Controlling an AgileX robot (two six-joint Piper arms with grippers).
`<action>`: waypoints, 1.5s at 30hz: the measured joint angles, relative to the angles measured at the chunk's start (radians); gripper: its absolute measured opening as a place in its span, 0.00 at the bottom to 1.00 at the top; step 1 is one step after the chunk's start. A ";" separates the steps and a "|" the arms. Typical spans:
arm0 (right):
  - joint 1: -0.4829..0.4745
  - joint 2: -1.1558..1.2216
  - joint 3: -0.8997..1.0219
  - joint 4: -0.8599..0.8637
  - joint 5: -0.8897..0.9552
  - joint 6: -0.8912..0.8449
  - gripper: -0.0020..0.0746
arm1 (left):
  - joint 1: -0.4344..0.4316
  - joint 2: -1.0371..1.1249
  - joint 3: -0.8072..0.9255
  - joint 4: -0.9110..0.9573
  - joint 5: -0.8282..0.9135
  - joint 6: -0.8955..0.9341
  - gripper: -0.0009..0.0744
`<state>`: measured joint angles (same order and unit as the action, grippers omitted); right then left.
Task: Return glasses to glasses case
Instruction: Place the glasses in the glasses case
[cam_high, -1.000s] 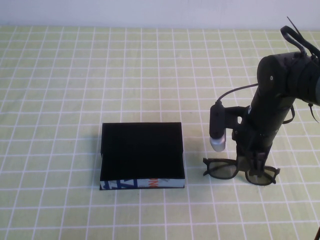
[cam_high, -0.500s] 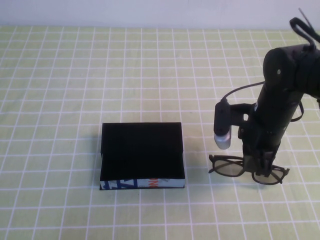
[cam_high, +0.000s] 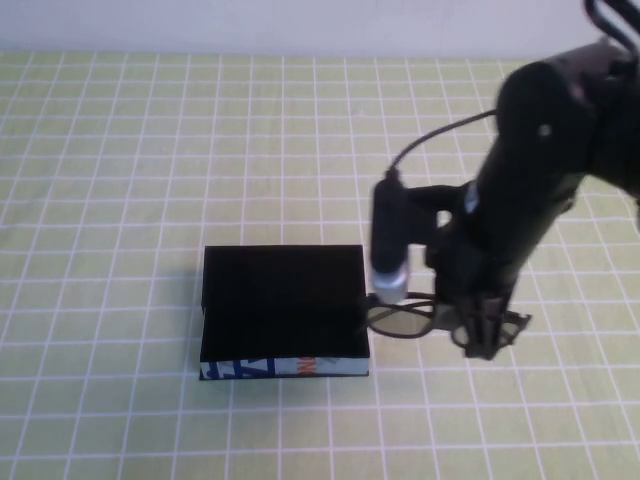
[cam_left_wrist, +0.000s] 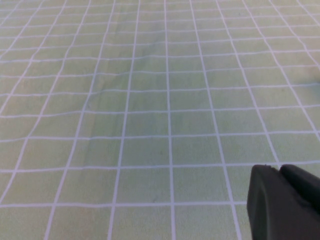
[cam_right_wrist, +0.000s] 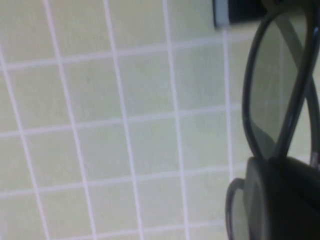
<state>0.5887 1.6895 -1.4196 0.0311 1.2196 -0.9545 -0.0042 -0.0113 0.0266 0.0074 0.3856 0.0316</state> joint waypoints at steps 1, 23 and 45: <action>0.031 0.008 -0.018 -0.008 0.000 0.012 0.03 | 0.000 0.000 0.000 0.000 0.000 0.000 0.01; 0.270 0.363 -0.410 -0.060 0.004 0.043 0.03 | 0.000 0.000 0.000 0.000 0.000 0.000 0.01; 0.262 0.450 -0.486 -0.055 0.006 0.065 0.03 | 0.000 0.000 0.000 0.000 0.000 0.000 0.01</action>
<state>0.8507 2.1396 -1.9053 -0.0237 1.2252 -0.8891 -0.0042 -0.0113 0.0266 0.0074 0.3856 0.0316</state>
